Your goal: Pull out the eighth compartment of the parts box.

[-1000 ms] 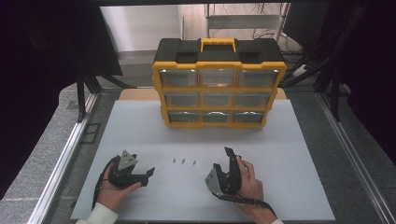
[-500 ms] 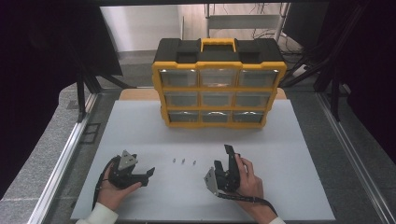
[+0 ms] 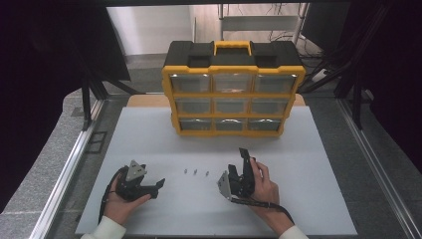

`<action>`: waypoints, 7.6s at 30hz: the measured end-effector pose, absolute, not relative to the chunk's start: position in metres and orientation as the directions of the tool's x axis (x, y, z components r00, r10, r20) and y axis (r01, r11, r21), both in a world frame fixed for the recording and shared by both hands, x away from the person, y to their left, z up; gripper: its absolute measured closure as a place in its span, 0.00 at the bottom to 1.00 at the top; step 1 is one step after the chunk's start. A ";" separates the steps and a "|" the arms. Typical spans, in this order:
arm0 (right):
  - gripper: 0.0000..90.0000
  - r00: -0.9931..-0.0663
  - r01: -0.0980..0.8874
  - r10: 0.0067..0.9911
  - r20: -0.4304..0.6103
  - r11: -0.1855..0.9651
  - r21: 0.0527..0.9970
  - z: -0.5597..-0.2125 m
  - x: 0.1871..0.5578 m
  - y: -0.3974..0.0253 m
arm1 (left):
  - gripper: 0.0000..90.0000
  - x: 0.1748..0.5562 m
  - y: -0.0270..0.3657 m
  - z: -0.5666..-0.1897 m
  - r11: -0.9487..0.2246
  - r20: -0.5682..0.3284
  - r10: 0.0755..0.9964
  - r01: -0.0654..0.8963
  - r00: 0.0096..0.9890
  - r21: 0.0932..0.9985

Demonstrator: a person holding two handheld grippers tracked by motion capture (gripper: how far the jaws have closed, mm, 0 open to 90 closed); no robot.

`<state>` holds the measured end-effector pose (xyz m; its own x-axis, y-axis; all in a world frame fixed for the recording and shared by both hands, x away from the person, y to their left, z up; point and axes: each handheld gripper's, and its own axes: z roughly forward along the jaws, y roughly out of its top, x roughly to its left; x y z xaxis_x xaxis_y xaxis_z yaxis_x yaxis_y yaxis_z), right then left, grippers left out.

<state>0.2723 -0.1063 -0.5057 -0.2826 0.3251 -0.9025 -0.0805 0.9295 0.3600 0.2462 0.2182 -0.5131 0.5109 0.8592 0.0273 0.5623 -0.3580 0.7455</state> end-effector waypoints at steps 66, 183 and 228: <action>0.23 -0.242 -0.073 0.325 -0.914 0.933 0.352 -0.505 0.345 -0.077 | 0.17 0.245 0.220 -0.514 -0.358 0.030 0.862 0.566 0.506 0.742; 0.37 -0.233 -0.031 0.320 -0.918 0.941 0.336 -0.520 0.405 -0.086 | 0.17 0.243 0.222 -0.515 -0.351 0.028 0.869 0.576 0.494 0.738; 0.75 -0.132 -0.038 0.252 -0.959 0.965 0.259 -0.518 0.404 -0.085 | 0.17 0.243 0.222 -0.515 -0.355 0.035 0.869 0.574 0.493 0.738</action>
<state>0.4041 -0.0846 -0.5180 -0.1318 0.2522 -0.9587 -0.0381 0.9651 0.2592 0.2434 0.2222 -0.5150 0.4930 0.8693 0.0350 0.5739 -0.3552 0.7379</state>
